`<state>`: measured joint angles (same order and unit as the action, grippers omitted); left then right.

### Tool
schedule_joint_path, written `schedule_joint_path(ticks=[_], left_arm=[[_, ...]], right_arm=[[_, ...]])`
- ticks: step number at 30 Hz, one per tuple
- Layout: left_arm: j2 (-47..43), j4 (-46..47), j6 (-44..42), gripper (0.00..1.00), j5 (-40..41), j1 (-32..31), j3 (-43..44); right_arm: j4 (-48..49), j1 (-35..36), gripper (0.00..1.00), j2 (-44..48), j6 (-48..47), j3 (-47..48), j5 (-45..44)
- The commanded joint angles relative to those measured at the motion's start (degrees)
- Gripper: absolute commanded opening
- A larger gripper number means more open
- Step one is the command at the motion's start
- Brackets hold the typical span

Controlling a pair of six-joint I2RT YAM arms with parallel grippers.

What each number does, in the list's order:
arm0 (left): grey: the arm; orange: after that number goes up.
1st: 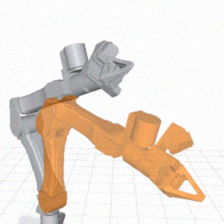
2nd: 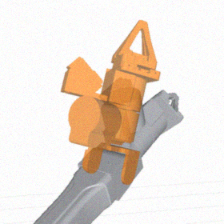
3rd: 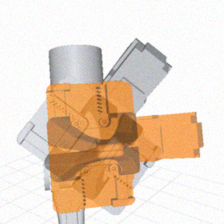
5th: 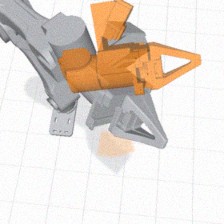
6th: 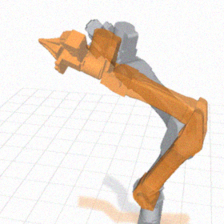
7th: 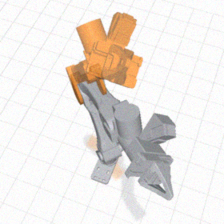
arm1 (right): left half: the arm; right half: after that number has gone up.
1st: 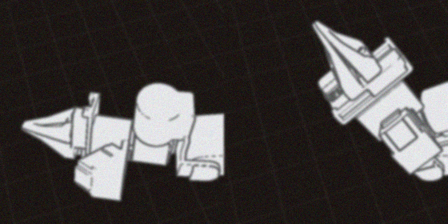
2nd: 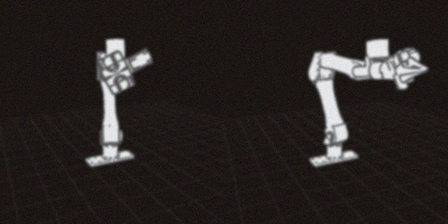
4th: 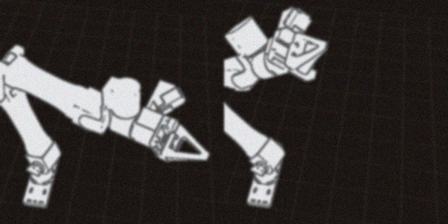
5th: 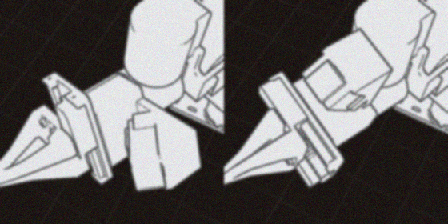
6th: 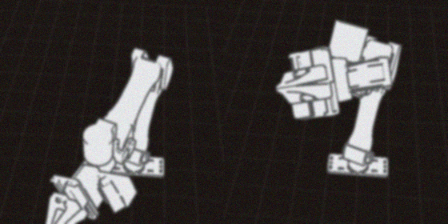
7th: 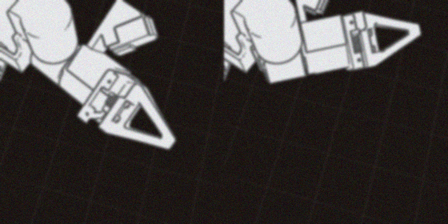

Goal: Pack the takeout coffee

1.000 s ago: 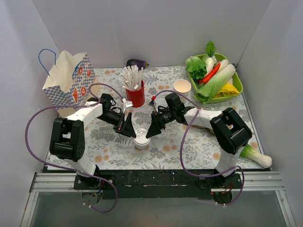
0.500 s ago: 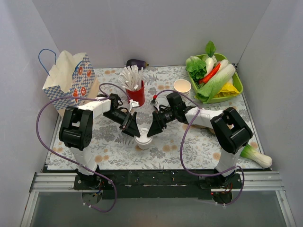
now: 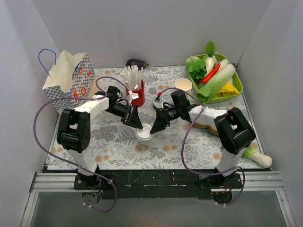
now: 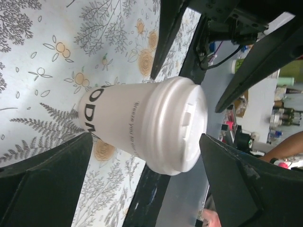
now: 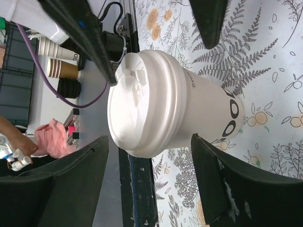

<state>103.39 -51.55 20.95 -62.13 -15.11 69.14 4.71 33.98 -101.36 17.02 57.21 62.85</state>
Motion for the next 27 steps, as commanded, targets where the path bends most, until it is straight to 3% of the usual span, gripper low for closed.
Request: schedule_joint_path(ticks=[1,9,27], left_arm=[[-10.73,7.59,11.79,0.98,-0.01,0.96,-4.45],[-16.47,11.11,20.44,0.98,6.31,1.67,-12.8],[-12.43,17.09,24.14,0.98,1.49,1.67,-18.08]], right_arm=[[3.63,-0.05,0.78,1.96,2.93,-0.61,1.22],[6.89,-0.05,0.79,0.81,7.15,-0.7,-1.76],[10.67,0.3,0.75,-1.38,11.29,-3.77,-3.61]])
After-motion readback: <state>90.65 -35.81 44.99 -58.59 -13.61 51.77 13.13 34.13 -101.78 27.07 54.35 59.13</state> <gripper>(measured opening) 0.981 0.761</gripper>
